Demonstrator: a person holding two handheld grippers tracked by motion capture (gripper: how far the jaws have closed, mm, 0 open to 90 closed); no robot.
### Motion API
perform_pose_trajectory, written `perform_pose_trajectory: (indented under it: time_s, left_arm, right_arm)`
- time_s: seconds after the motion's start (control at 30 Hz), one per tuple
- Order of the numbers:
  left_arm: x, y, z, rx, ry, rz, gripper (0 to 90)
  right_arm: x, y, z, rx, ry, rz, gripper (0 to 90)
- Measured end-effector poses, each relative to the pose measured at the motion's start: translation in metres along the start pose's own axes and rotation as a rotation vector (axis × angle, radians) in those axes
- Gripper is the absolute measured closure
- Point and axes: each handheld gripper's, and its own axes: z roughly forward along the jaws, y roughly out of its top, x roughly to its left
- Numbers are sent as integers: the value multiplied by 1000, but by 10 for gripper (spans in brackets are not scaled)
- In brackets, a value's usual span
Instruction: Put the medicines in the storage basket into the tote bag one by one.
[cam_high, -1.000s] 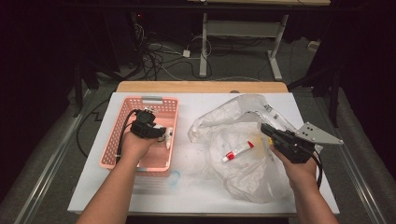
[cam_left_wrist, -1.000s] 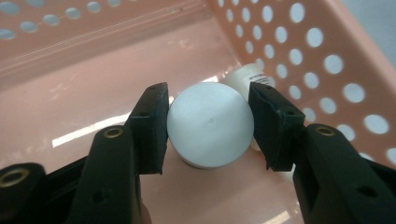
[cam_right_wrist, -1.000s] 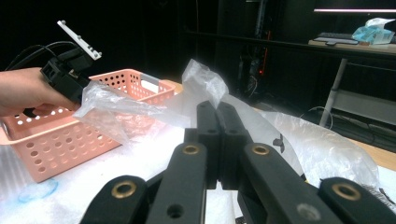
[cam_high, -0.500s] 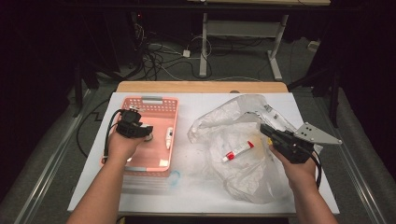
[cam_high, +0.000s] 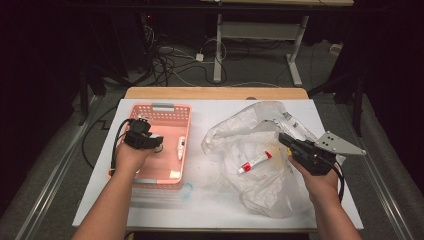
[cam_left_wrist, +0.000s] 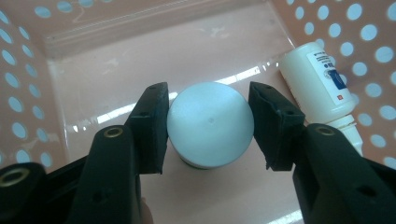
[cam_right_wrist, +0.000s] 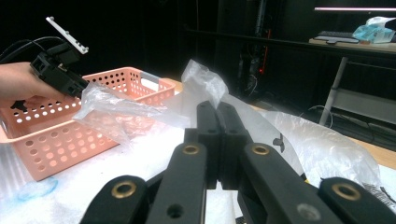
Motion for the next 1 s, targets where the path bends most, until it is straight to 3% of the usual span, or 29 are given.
perform_pose_trajectory:
  time_s: [0.2, 0.3, 0.4, 0.6, 1.0]
  left_arm:
    - [0, 0, -2, -3, -1, 0, 489]
    - [-3, 1, -7, -31, -9, 5, 489]
    - [-11, 1, -16, -72, -31, 26, 489]
    - [-25, -3, -32, -98, -56, 73, 489]
    - [-51, -23, -53, -183, -107, 115, 489]
  right_arm:
    - [0, 0, 0, -2, 0, -3, 900]
    - [-1, 0, -1, -3, -1, -1, 900]
    - [-1, 0, -1, -5, -1, -1, 900]
    - [0, 0, 0, -1, 0, -2, 900]
    - [1, 1, -1, -5, 1, -4, 900]
